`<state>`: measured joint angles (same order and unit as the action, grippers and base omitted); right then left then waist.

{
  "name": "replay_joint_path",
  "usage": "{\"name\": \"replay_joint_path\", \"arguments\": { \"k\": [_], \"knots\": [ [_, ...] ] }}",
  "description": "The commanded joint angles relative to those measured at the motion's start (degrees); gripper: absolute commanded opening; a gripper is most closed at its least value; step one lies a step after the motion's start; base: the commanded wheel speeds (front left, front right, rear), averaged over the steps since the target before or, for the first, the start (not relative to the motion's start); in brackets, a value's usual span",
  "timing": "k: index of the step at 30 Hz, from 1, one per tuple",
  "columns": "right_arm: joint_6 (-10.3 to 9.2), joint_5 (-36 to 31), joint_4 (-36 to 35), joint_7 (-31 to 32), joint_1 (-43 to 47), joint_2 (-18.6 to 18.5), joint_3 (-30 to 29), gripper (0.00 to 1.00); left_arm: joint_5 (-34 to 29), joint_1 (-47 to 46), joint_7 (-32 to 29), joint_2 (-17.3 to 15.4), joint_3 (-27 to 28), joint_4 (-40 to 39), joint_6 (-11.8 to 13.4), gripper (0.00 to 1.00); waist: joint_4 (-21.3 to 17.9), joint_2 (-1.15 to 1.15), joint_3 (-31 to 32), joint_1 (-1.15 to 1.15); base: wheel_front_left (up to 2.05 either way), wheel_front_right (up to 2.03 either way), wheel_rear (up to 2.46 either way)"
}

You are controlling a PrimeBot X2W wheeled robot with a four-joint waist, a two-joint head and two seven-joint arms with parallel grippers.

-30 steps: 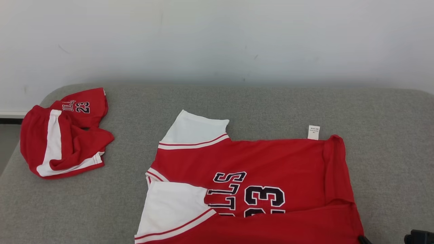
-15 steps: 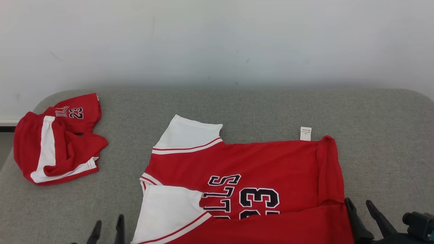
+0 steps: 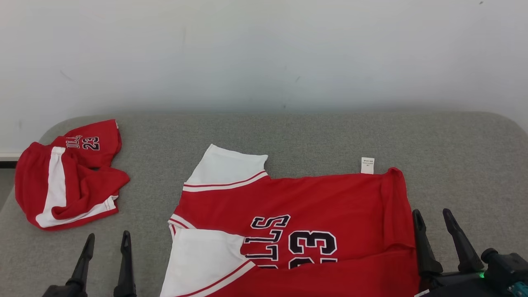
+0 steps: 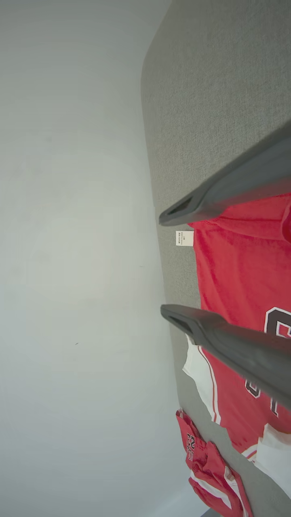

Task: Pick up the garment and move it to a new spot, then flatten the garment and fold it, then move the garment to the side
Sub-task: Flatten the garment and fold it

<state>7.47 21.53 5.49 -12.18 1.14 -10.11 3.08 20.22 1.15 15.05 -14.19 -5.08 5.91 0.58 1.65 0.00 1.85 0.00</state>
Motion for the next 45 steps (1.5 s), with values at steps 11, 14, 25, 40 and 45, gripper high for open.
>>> {"name": "replay_joint_path", "arguments": {
  "k": [11,14,25,40,45],
  "knots": [
    [0.06,-2.7,1.2,-2.6,3.3,1.8,-3.1,1.00,-2.5,5.3,0.2,0.6,2.3,-3.3,-4.5,1.00,-1.0,0.00,-0.2,0.00,0.00,0.00,0.00],
    [0.06,-2.8,1.4,-2.6,3.8,1.9,-3.3,1.00,-2.7,6.4,0.2,0.7,3.0,-3.4,-5.3,1.00,-1.2,0.00,-0.2,0.00,0.00,0.00,0.00],
    [0.06,-1.7,3.6,-2.3,3.4,1.4,-2.1,1.00,-1.9,7.1,0.2,1.2,3.7,-1.8,-7.4,1.00,-0.9,0.00,-0.2,0.00,0.00,0.00,0.00],
    [0.06,1.0,15.1,10.8,-18.6,-2.9,0.4,1.00,9.5,-19.6,-9.0,-9.3,-6.9,7.3,-8.0,1.00,-4.4,0.00,-9.1,0.00,0.00,0.00,0.00],
    [0.06,-0.5,21.1,15.3,-29.1,-2.6,1.6,1.00,15.3,-32.3,-14.3,-12.9,-13.0,12.3,-8.0,1.00,-6.1,0.00,-15.4,0.00,0.00,0.00,0.00]
  ]
}}
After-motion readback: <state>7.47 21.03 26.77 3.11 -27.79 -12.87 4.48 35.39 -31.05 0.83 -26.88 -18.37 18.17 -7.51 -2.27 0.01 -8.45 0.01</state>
